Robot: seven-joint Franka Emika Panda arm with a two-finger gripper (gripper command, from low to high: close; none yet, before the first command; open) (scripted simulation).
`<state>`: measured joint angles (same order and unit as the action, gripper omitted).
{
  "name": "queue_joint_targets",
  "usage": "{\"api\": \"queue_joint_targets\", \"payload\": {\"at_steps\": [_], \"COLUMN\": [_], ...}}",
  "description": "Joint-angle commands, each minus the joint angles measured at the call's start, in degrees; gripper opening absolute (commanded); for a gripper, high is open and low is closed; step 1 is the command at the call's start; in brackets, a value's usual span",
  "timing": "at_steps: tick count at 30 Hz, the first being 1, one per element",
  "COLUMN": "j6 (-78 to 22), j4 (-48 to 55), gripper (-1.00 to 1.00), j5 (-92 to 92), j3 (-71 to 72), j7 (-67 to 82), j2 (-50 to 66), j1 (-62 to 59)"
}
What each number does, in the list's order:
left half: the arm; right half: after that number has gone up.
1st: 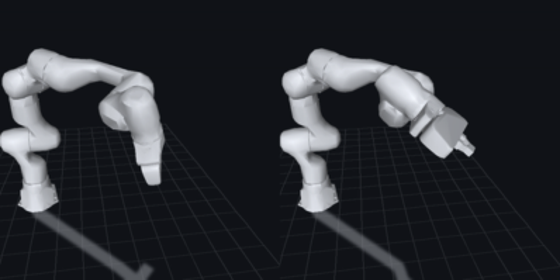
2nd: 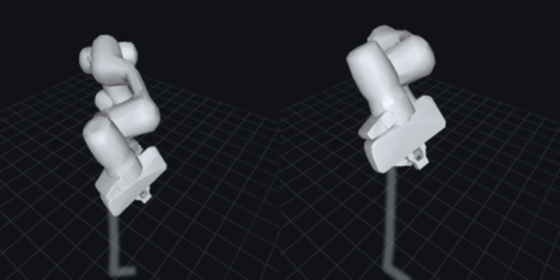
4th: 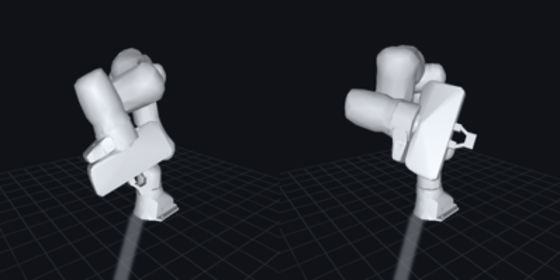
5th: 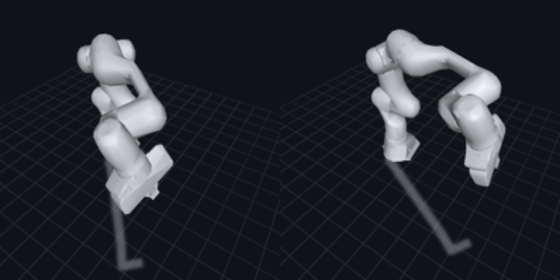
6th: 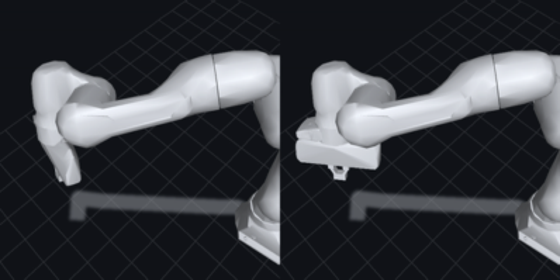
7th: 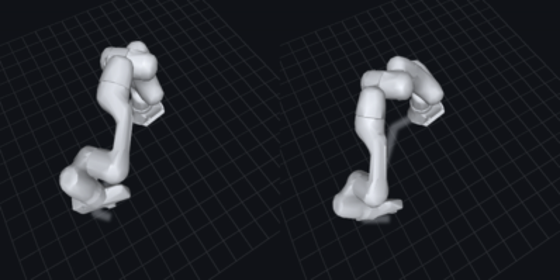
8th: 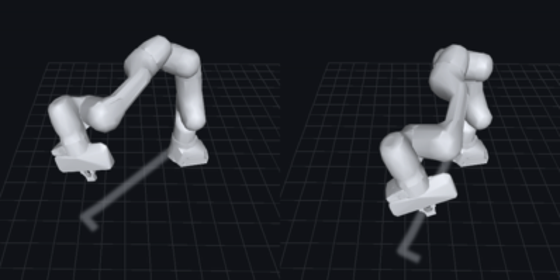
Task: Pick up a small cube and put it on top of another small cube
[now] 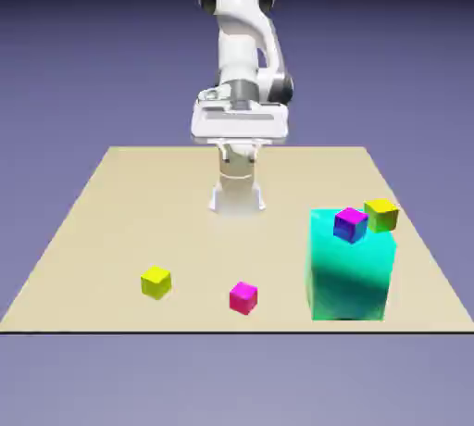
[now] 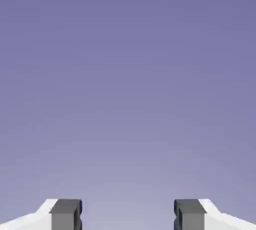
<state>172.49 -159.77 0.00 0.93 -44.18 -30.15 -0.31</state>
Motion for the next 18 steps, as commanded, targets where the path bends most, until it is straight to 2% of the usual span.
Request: {"api": "queue_joint_targets", "payload": {"at_steps": [1,18], "j6": [-1.3,-22.6], "j4": [1.0,18.4], "gripper": [0.0,0.0], "j5": [0.0,0.0], "j3": [0.8,13.9], "j7": [-1.4,-25.8], "j2": [2.1,37.4], "j1": [-0.8,-14.9]}}
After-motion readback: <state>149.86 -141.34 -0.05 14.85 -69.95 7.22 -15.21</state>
